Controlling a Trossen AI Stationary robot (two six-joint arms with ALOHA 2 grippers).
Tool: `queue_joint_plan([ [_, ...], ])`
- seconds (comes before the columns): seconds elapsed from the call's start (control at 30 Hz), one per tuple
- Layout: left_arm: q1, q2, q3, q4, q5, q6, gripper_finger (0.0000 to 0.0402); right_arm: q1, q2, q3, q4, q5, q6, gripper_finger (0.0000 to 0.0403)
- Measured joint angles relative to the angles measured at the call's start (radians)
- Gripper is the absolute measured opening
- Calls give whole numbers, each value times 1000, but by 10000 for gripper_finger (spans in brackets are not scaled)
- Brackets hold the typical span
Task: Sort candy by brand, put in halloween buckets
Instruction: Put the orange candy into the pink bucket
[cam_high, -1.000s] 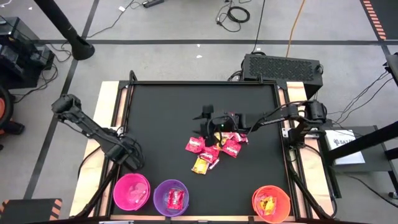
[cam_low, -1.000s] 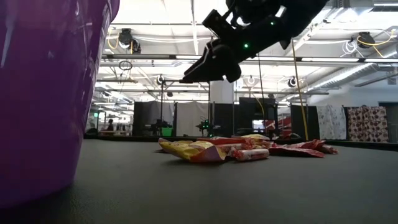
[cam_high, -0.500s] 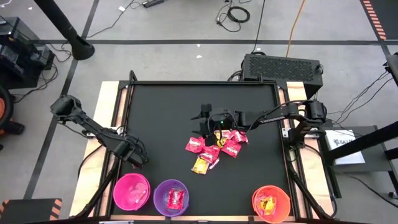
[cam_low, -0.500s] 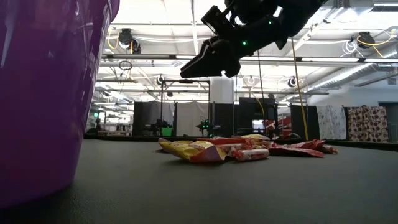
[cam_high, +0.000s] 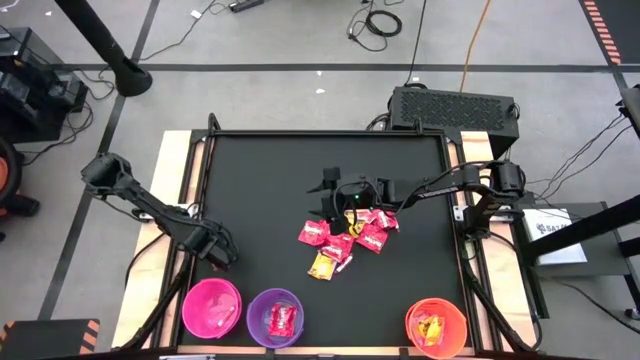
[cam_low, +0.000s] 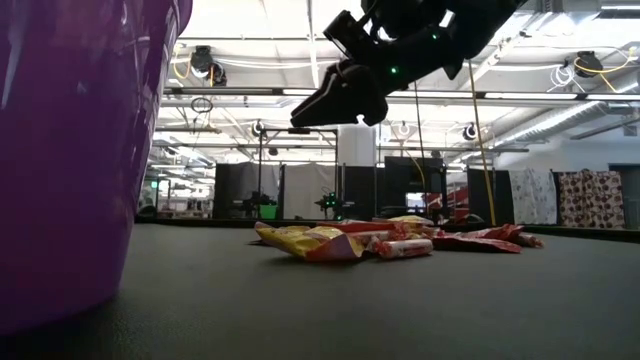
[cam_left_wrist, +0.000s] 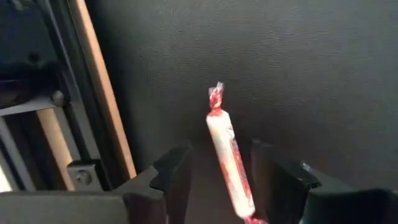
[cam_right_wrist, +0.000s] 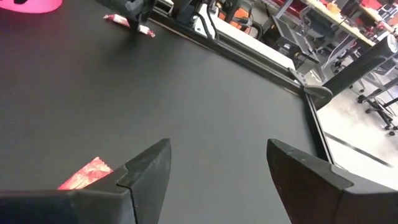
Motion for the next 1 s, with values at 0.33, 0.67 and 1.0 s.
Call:
queue_joint_plan([
  [0.33, -2, -5, -66, 130, 11, 6, 166, 0, 0, 0, -9, 0, -1, 255],
  [0.67, -2, -6, -67, 138, 6, 28, 120, 0, 0, 0, -9, 1, -4, 255],
  [1.0, -2, -3, -41, 113, 2, 84, 41, 0, 0, 0, -8, 1, -12, 255],
])
